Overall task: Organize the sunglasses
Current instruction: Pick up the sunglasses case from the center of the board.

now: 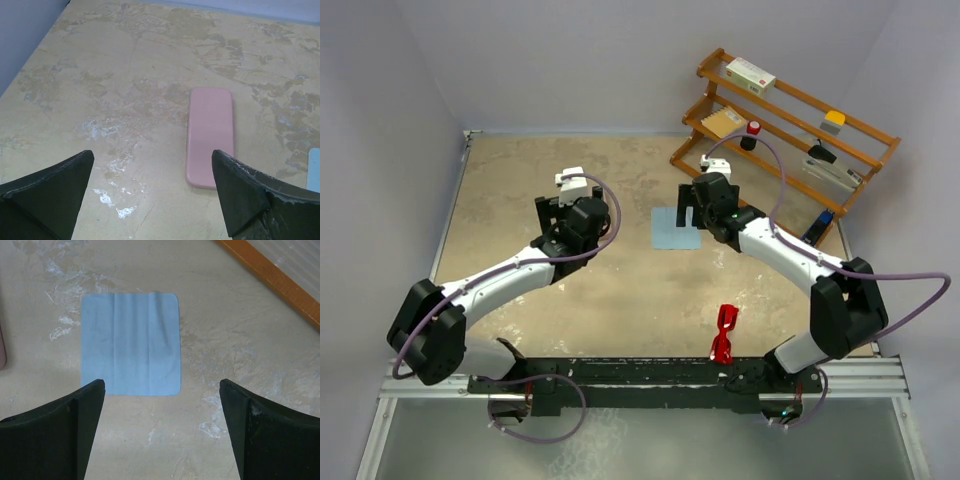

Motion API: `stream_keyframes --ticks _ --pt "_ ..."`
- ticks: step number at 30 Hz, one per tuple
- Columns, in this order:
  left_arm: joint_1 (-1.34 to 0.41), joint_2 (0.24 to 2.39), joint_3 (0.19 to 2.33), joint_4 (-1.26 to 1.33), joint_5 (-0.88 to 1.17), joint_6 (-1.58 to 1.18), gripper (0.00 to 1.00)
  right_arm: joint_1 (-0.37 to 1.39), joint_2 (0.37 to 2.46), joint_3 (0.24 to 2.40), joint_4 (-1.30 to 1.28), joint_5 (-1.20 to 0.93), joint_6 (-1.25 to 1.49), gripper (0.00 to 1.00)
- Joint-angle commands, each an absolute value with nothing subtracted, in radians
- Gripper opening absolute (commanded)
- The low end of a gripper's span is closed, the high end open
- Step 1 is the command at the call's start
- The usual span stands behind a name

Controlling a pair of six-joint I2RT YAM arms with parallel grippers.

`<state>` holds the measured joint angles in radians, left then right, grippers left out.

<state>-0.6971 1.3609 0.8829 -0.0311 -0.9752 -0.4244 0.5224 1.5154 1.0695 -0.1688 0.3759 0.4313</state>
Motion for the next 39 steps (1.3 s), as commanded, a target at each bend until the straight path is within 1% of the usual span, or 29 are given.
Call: stream_keyframes --ticks 1,6,13,17,19,22,24,29,32,39 --pt "-0.702 1.390 0.922 -0.011 -1.042 -0.432 1.00 0.522 1.528 1.125 -0.174 0.407 0.401 0.97" --pt "-0.702 1.415 0.953 -0.055 -1.030 -0.435 1.00 0.525 1.557 1.159 -0.215 0.428 0.392 0.97" --pt "-0.700 1.378 0.925 0.000 -1.006 -0.406 1.00 0.525 1.546 1.155 -0.191 0.436 0.375 0.99" --pt "-0.686 1.372 0.902 0.032 -1.059 -0.404 1.00 0.526 1.565 1.176 -0.196 0.430 0.373 0.97" --pt "-0.642 1.363 0.901 -0.006 -1.016 -0.463 1.00 0.530 1.580 1.195 -0.198 0.415 0.376 0.95" --pt "-0.520 1.327 0.877 -0.057 -0.830 -0.583 1.00 0.557 1.627 1.270 -0.238 0.397 0.364 0.95" --pt "-0.452 1.300 0.843 -0.057 -0.760 -0.620 1.00 0.588 1.675 1.342 -0.283 0.405 0.349 0.95" --pt "-0.425 1.296 0.855 -0.153 -0.820 -0.630 1.00 0.648 1.790 1.490 -0.311 0.363 0.324 0.94" --pt "-0.416 1.294 0.856 -0.183 -0.817 -0.646 1.00 0.670 1.861 1.578 -0.333 0.313 0.325 0.93" --pt "-0.338 1.233 0.802 -0.149 -0.736 -0.696 1.00 0.735 2.035 1.793 -0.416 0.288 0.316 0.93"
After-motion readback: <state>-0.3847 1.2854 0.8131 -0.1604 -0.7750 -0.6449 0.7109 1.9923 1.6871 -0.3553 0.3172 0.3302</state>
